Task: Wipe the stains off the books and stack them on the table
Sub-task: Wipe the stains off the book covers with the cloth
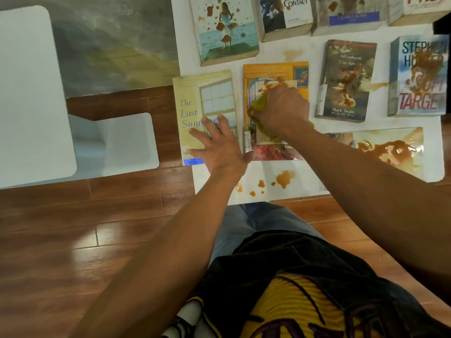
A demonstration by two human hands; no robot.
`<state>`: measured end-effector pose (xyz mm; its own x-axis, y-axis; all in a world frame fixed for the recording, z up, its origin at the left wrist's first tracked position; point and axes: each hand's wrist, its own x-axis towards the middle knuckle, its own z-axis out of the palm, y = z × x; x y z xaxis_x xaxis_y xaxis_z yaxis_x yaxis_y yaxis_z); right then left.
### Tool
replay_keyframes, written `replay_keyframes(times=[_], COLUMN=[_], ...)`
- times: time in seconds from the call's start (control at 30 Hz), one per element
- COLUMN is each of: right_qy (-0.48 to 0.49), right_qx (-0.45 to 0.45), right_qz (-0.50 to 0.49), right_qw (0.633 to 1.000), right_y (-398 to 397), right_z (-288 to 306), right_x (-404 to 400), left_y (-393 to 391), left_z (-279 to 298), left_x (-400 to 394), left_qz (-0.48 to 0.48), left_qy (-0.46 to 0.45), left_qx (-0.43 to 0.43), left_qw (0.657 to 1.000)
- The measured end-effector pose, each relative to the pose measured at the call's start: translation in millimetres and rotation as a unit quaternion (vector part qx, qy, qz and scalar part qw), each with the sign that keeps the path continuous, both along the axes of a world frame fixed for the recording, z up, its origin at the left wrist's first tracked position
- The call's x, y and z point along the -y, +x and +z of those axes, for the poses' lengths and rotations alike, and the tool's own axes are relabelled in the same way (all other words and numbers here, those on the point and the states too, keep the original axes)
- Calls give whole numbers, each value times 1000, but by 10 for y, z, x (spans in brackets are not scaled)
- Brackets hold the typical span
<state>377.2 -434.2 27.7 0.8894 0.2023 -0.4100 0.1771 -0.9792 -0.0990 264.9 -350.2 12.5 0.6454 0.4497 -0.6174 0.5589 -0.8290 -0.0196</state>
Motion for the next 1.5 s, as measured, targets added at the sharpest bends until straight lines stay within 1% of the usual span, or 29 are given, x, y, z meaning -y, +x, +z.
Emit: replay_keyframes(times=[0.23, 0.33, 0.47, 0.6, 0.73, 0.8, 0.9, 1.0, 1.23, 1.33, 1.5], right_qy=[-3, 10, 19, 16, -22, -20, -8, -7, 2, -2, -27], right_qx=[-23, -5, -13, -20, -63, -71, -54, -40, -75, -79, -55], right_qz=[5, 1, -25, 2, 21, 26, 29, 38, 1, -3, -31], right_qw=[1000, 1000, 999, 1000, 998, 997, 998, 998, 997, 997, 998], right_y=[-355, -189, 21, -217, -543, -544, -437, -415, -679, -722, -557], right_z=[-61, -54, 11, 59, 29, 33, 80, 105, 14, -1, 57], right_x=[169, 65, -70, 47, 197, 206, 148, 110, 247, 330, 595], left_y=[-50, -41, -6, 3, -24, -62, -77, -30, -3, -21, 1], left_z=[-17, -13, -10, 10, 13, 21, 51, 81, 55, 33, 50], left_x=[40, 3, -11, 2, 3, -10, -76, -134, -124, -125, -94], left_qz=[0, -4, -7, -5, -2, -17, -31, -15, 26, 42, 47], left_qy=[-2, 2, 4, 2, -8, -10, -20, -39, -64, -63, -49], left_qx=[-1, 1, -6, -10, -18, -28, -23, -18, -4, 10, 28], left_qw=[1000, 1000, 1000, 1000, 1000, 999, 999, 999, 998, 997, 997])
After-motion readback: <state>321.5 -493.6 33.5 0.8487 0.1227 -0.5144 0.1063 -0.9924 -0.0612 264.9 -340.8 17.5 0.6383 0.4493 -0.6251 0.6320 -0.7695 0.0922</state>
